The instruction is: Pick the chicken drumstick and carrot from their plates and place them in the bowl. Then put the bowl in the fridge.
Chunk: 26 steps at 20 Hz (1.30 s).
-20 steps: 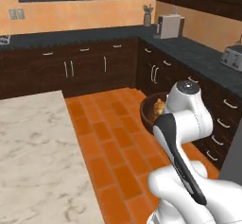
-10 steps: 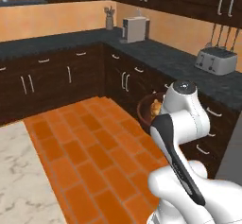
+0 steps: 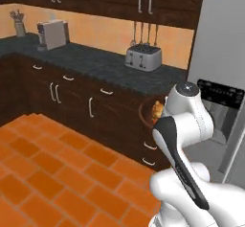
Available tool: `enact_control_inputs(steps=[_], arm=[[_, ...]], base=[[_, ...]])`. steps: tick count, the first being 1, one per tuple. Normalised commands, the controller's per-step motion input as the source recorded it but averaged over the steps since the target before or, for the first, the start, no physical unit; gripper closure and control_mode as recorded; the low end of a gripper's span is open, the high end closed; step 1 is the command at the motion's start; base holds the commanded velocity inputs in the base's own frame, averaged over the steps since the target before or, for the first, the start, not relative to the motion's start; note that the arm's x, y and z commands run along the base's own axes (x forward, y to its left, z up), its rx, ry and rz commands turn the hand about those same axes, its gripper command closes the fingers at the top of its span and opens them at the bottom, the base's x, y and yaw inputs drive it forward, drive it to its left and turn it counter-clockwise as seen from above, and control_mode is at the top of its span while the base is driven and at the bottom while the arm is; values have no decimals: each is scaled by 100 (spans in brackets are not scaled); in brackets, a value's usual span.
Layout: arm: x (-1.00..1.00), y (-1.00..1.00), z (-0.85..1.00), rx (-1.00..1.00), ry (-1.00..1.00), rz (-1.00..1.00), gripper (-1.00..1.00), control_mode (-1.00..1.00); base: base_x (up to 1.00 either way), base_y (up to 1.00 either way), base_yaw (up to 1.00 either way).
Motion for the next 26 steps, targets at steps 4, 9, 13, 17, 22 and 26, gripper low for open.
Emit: enact_control_inputs(steps=[4, 9, 13, 17, 22, 26], arm=[[0, 0, 0, 0, 0, 0, 100, 100], [0, 0, 0, 0, 0, 0, 100, 100], [0, 0, 0, 0, 0, 0, 100, 100], [0, 0, 0, 0, 0, 0, 100, 100], [0, 0, 0, 0, 0, 0, 100, 100], [0, 0, 0, 0, 0, 0, 100, 100]], base=[[13, 1, -76], [12, 8, -75], [21, -1, -70], [23, -28, -52], [25, -25, -38], [10, -30, -34]])
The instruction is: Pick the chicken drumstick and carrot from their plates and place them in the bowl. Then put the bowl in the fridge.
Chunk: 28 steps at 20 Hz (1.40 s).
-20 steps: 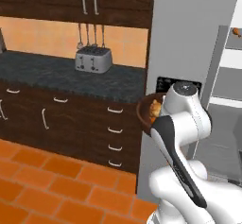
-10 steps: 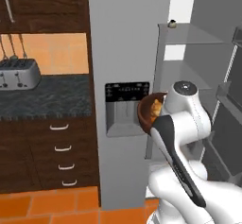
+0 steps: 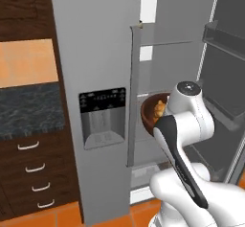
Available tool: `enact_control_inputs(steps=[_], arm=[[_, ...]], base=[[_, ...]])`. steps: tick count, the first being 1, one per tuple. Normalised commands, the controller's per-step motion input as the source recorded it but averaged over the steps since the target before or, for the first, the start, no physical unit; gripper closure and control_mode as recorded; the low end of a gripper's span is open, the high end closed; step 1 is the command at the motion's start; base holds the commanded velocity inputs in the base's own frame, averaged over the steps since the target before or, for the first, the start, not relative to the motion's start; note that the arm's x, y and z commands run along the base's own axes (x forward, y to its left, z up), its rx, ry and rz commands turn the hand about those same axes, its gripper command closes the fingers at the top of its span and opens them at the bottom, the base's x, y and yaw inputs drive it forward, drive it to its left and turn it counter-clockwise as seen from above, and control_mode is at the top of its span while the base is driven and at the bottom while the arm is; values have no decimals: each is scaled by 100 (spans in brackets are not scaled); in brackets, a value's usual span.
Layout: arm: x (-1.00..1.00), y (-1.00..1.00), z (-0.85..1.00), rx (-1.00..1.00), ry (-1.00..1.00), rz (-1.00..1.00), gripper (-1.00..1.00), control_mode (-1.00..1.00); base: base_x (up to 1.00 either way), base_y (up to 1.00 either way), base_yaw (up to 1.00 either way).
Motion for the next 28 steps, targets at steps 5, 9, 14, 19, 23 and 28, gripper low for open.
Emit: enact_control_inputs(steps=[5, 9, 14, 19, 23, 28], arm=[[0, 0, 0, 0, 0, 0, 100, 100], [0, 0, 0, 0, 0, 0, 100, 100], [0, 0, 0, 0, 0, 0, 100, 100], [0, 0, 0, 0, 0, 0, 100, 100], [0, 0, 0, 0, 0, 0, 100, 100], [0, 0, 0, 0, 0, 0, 100, 100]], base=[[9, -32, -20], [28, -28, 1], [37, -20, 2], [11, -3, 0], [0, 0, 0], [5, 0, 0]])
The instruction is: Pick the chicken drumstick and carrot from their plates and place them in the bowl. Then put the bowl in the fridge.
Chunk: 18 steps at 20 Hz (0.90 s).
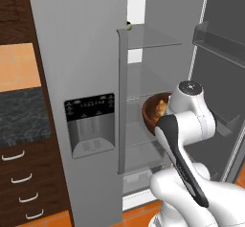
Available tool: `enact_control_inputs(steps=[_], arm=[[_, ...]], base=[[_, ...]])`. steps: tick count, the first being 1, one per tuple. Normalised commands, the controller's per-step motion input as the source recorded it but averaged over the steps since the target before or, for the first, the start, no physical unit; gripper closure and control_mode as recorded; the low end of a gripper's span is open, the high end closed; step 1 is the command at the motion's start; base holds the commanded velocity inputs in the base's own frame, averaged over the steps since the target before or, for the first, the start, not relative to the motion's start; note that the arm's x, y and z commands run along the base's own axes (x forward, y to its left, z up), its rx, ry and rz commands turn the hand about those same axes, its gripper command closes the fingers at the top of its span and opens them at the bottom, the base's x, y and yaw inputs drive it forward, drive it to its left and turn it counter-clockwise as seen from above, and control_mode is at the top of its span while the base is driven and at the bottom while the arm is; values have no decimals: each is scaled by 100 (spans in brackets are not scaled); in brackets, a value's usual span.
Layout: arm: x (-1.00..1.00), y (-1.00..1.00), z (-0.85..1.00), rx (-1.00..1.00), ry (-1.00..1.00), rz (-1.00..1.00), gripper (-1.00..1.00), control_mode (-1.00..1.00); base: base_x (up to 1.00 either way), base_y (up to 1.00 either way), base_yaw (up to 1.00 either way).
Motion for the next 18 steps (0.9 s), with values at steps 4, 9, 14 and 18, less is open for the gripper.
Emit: enact_control_inputs(steps=[4, 9, 14, 18], arm=[[88, 5, 8, 0, -2, 6, 100, -100], [100, -39, 12, 0, -1, 23, 100, -100], [100, -50, 11, 0, 0, 30, 100, -100], [100, -2, 2, -3, 0, 22, 100, -100]], base=[[0, 0, 0], [0, 0, 0], [0, 0, 0], [0, 0, 0]])
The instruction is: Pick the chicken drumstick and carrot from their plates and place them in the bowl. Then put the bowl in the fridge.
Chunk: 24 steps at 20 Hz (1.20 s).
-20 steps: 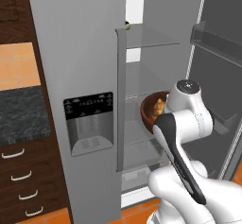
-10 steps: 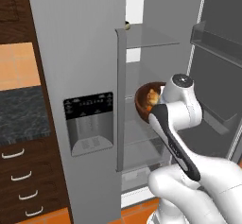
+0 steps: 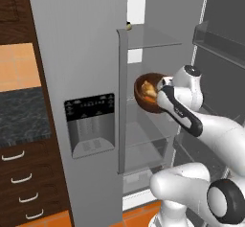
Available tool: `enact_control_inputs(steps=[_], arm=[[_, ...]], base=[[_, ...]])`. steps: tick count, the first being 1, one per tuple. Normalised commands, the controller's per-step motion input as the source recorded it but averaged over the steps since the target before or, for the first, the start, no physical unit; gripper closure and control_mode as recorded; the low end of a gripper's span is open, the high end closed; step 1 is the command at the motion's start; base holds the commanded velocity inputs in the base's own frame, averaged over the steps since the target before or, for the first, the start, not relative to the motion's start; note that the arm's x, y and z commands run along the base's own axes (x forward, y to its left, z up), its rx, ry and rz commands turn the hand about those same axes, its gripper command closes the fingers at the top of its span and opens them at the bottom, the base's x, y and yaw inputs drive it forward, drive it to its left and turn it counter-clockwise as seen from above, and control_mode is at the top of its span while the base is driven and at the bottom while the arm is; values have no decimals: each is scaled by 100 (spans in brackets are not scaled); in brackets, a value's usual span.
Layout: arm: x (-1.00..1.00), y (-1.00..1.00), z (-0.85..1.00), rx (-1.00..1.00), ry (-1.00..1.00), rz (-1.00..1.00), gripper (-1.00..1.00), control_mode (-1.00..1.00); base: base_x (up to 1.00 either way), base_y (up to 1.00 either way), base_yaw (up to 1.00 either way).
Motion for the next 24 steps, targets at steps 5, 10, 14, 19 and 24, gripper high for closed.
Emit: enact_control_inputs(steps=[5, 10, 14, 19, 24], arm=[[90, -2, 0, -8, 0, 4, 100, -100], [94, 0, 0, -15, 0, 0, 100, -100], [47, 0, -23, -8, -1, 2, 100, -100], [70, -1, -19, 0, -4, 1, 100, -100], [83, -4, -7, 0, -2, 0, 100, -100]], base=[[0, 0, 0], [0, 0, 0], [0, 0, 0], [0, 0, 0], [0, 0, 0]])
